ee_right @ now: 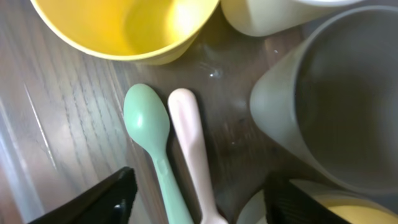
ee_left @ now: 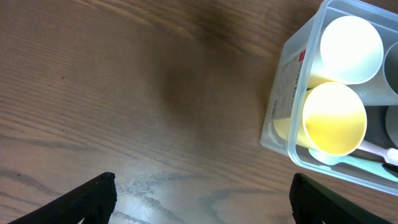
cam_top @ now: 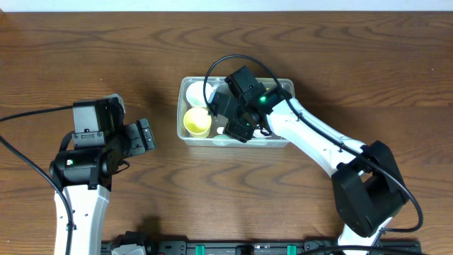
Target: Pack container
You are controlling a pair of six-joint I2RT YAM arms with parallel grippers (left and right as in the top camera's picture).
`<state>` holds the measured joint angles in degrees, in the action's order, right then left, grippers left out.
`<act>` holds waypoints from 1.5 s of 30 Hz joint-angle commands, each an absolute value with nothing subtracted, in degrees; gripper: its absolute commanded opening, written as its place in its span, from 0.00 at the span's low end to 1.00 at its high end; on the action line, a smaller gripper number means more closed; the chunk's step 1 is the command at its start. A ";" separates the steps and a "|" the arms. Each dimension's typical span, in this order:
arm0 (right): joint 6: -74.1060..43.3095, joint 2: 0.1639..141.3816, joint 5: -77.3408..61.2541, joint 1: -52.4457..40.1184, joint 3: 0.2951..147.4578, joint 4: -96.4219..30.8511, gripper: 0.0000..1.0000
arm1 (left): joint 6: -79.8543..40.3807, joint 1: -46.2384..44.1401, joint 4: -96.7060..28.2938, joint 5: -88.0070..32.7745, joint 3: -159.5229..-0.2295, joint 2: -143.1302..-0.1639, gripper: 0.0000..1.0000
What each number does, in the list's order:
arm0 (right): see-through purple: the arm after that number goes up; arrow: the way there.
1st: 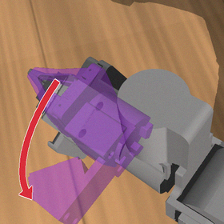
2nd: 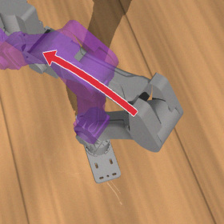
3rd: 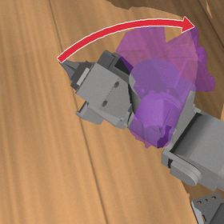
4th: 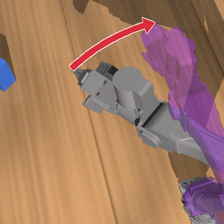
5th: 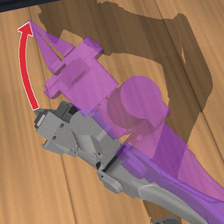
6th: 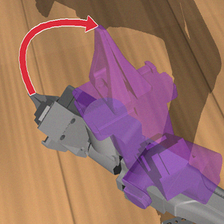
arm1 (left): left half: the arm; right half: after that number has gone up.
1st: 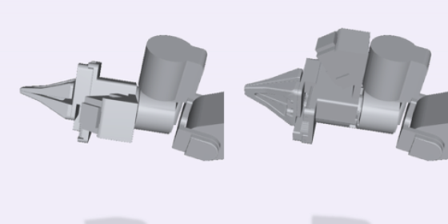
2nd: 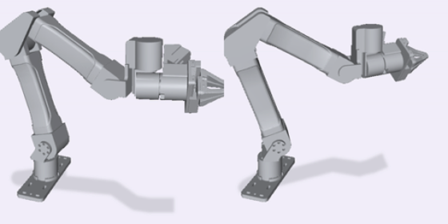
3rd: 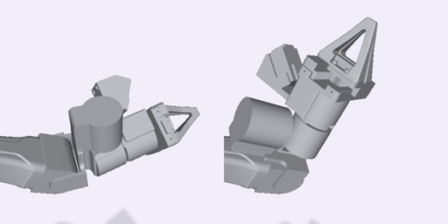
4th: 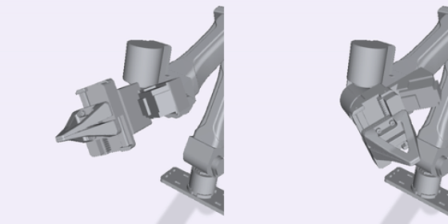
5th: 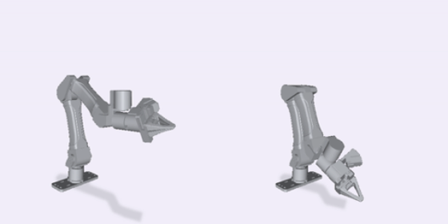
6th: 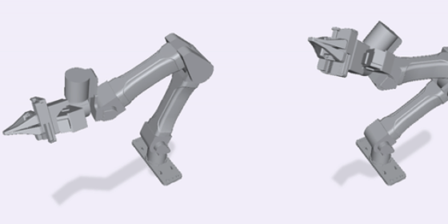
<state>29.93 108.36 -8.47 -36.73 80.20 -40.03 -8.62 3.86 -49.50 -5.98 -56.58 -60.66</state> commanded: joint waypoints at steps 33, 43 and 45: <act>-16.08 86.65 8.73 3.20 82.54 -47.40 0.99 | -3.68 3.77 -39.33 -8.60 -55.72 -71.18 0.98; -20.73 66.00 12.56 -1.45 55.72 -39.00 0.96 | 4.97 3.77 -37.93 -13.54 -53.04 -50.85 0.98; -22.13 60.18 13.58 -3.88 48.88 -35.88 0.99 | 4.93 3.77 -36.75 -15.40 -50.26 -46.83 0.98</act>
<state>-19.05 66.63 10.76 -1.06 55.40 -37.74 1.87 3.86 -37.12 -11.16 -53.98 -50.81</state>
